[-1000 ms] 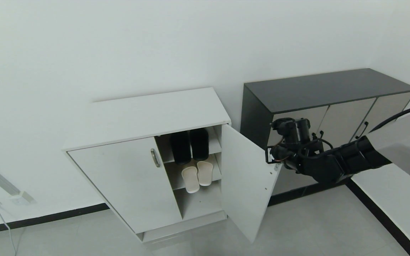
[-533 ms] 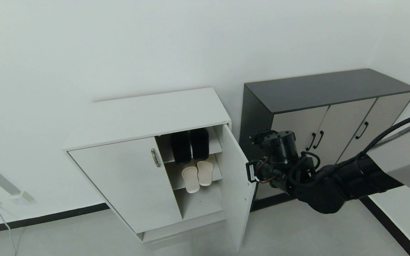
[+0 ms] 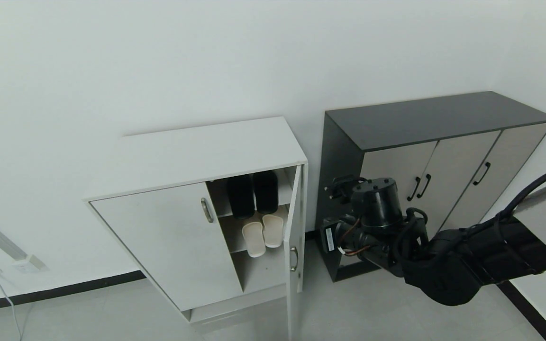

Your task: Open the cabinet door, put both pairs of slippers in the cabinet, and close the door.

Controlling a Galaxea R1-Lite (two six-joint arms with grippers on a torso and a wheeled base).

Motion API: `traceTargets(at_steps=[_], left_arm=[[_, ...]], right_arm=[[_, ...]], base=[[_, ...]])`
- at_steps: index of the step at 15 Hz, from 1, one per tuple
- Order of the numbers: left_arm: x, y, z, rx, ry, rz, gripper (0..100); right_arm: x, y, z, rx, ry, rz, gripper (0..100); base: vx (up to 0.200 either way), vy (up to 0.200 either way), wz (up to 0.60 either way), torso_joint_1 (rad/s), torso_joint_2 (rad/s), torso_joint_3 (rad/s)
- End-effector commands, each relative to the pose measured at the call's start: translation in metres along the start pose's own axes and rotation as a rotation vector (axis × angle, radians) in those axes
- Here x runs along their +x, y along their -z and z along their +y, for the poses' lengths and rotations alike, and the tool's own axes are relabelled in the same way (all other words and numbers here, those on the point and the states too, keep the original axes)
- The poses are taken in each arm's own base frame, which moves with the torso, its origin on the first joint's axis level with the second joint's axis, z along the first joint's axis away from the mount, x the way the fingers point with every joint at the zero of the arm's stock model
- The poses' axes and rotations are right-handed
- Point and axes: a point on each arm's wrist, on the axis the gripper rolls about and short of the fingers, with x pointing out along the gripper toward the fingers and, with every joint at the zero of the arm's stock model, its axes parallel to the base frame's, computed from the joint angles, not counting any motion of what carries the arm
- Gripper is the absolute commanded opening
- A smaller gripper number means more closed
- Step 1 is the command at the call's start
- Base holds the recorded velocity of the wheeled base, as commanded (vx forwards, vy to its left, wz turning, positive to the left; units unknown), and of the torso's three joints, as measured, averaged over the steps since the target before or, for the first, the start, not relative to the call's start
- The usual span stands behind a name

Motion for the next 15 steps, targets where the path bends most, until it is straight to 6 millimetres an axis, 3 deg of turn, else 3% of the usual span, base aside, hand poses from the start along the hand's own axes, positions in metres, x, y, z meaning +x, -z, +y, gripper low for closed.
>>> traceTargets(at_steps=[1,3,9,15], left_arm=[[0.0001,0.0,0.0,-0.001,0.0,0.001,0],[0.0001,0.0,0.0,0.001,0.0,0.001,0],[0.0001,0.0,0.0,0.001,0.0,0.001,0],[0.0001,0.0,0.0,0.001,0.0,0.001,0]], right_arm=[[-0.0043,-0.0006,-0.0006,0.0,-0.009,-0.004,0],[-0.0045,0.0011,0.0022,-0.004,-0.016,-0.007,0],[-0.0057,0.0034,0.0055,-0.008,-0.035,-0.001,0],[-0.0087,0.0064,-0.0004,-0.031,-0.033,-0.06,0]], base=[[0.0,0.0,0.0,0.0,0.0,0.0],[0.0,0.0,0.0,0.0,0.0,0.0],[0.0,0.0,0.6,0.006,0.0,0.002],[0.0,0.0,0.0,0.0,0.0,0.0]])
